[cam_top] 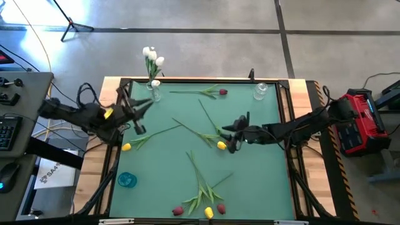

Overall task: Sort flowers into vase by color
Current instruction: Put the red flower into the right transparent vase

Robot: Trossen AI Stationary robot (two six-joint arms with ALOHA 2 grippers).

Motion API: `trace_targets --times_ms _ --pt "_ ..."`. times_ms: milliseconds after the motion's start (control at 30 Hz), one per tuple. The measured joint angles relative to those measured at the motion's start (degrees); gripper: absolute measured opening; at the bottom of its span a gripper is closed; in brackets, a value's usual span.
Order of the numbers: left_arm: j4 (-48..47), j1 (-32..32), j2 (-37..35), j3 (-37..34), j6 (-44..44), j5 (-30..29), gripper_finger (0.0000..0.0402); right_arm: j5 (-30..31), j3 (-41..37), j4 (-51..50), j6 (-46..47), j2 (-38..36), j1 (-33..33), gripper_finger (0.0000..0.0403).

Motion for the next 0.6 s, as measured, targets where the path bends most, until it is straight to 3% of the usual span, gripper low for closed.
trace_targets --times_ms 167,333,433,600 --pt "-0.51 -4.76 5.01 -0.01 1.45 -9.05 0.0035 -0.69 11.84 -16.24 -7.15 6.66 -7.64 0.0168" --pt "-0.68 -8.49 10.08 -0.01 -10.37 -10.38 0.0035 -2.53 27.06 -35.73 -16.3 15.85 -18.93 0.0168" --pt "-0.88 -10.07 12.64 -0.01 -18.57 -9.3 0.0035 -9.52 34.44 -40.97 -27.14 20.7 -25.35 0.0168" --pt "-3.45 -11.91 17.05 -0.01 -21.94 -10.67 0.0035 -25.05 44.46 -47.5 -37.44 28.07 -35.33 0.0161"
